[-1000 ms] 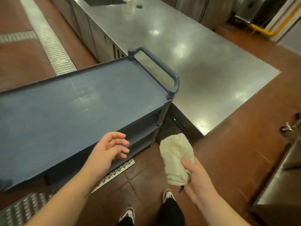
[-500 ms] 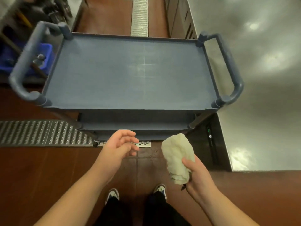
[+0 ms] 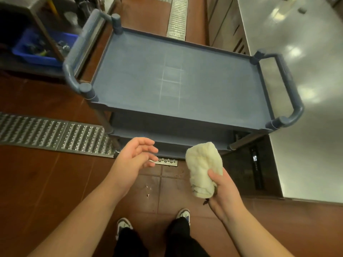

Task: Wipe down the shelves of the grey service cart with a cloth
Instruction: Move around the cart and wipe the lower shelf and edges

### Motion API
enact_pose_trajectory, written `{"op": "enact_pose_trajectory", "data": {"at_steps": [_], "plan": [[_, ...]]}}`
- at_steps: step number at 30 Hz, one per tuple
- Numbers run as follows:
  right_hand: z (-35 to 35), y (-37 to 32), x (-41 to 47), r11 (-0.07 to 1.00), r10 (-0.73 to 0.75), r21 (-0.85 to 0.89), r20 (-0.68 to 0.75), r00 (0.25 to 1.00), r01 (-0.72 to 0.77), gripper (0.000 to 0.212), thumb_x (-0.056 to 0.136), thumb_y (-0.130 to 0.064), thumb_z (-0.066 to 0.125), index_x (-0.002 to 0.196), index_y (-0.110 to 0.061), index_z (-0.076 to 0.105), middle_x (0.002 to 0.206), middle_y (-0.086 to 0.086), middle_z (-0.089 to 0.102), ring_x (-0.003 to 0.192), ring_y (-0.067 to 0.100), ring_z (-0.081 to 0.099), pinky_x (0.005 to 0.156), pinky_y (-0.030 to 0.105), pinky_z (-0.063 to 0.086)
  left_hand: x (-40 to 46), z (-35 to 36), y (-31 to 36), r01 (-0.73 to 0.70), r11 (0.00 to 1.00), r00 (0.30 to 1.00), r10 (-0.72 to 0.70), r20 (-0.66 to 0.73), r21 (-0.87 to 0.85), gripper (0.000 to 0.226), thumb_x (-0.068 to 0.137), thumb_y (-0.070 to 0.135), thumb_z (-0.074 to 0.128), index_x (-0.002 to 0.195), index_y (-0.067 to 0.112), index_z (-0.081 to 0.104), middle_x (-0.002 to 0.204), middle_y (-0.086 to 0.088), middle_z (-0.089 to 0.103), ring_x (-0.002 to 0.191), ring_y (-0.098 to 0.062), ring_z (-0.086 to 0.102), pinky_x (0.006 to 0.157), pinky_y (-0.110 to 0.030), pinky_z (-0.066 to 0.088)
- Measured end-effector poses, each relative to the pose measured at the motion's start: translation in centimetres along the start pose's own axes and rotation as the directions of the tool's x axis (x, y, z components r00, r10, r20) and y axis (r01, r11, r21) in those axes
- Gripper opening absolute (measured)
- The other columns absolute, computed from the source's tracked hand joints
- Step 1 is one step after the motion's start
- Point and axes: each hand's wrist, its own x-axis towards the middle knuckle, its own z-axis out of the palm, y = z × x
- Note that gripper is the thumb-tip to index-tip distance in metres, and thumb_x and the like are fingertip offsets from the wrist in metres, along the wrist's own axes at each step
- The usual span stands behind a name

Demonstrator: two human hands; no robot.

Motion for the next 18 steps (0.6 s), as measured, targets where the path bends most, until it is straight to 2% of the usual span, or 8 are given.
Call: {"op": "enact_pose_trajectory", "data": {"at_steps": [5, 8, 13, 15, 18], "plan": [[2.4, 3.1, 0.4, 0.998, 0.058, -0.038, 0.025, 0.998, -0.057, 0.055, 0.084, -0.013, 0.062, 0.139, -0.011, 0.053, 0.132, 0.02, 0.062, 0.121, 0.039, 0.06, 0.098, 0.051, 0.05, 0.5, -3.1, -2.7, 0.019, 1.0, 1.0, -0.019, 0.0, -0.017, 0.031, 0.091, -0.011, 0.044, 0.11, 0.007, 0.059, 0.099, -0.014, 0.066, 0.084, -0.027, 0.066, 0.077, -0.037, 0.057], [1.5, 6.3, 3.6, 0.99, 0.123, -0.074, 0.038, 0.992, -0.12, 0.056, 0.081, -0.015, 0.062, 0.137, -0.01, 0.054, 0.129, 0.018, 0.064, 0.121, 0.04, 0.06, 0.106, 0.059, 0.043, 2.7, -3.7, -7.1, 0.038, 0.999, 0.999, -0.038, 0.014, -0.006, 0.032, 0.09, -0.011, 0.042, 0.108, 0.008, 0.06, 0.097, -0.014, 0.067, 0.084, -0.028, 0.066, 0.078, -0.039, 0.057], [-4.2, 16.1, 14.9, 0.97, 0.212, -0.128, 0.019, 0.977, -0.208, 0.049, 0.088, -0.004, 0.056, 0.137, -0.008, 0.054, 0.13, 0.019, 0.064, 0.122, 0.039, 0.059, 0.108, 0.059, 0.04, 10.3, -4.1, -21.3, 0.083, 0.994, 0.996, -0.084, 0.018, 0.069, 0.035, 0.09, -0.013, 0.041, 0.109, 0.009, 0.059, 0.096, -0.012, 0.067, 0.085, -0.029, 0.066, 0.078, -0.039, 0.056], [-7.2, 20.4, 20.8, 0.964, 0.222, -0.143, -0.026, 0.975, -0.223, 0.044, 0.092, 0.001, 0.049, 0.134, -0.008, 0.055, 0.126, 0.019, 0.066, 0.118, 0.038, 0.062, 0.105, 0.055, 0.045, 14.2, -4.6, -28.0, 0.105, 0.991, 0.994, -0.106, 0.01, 0.088, 0.034, 0.09, -0.013, 0.042, 0.107, 0.011, 0.061, 0.094, -0.009, 0.068, 0.085, -0.029, 0.066, 0.077, -0.039, 0.056], [-10.8, 25.8, 29.9, 0.964, 0.197, -0.177, -0.019, 0.98, -0.197, 0.042, 0.093, 0.003, 0.044, 0.132, -0.009, 0.057, 0.124, 0.02, 0.067, 0.115, 0.039, 0.063, 0.094, 0.049, 0.052, 20.5, -5.6, -36.8, 0.075, 0.993, 0.997, -0.074, -0.016, 0.092, 0.036, 0.087, -0.016, 0.043, 0.104, 0.01, 0.062, 0.089, -0.008, 0.07, 0.079, -0.025, 0.067, 0.072, -0.037, 0.055]]}}
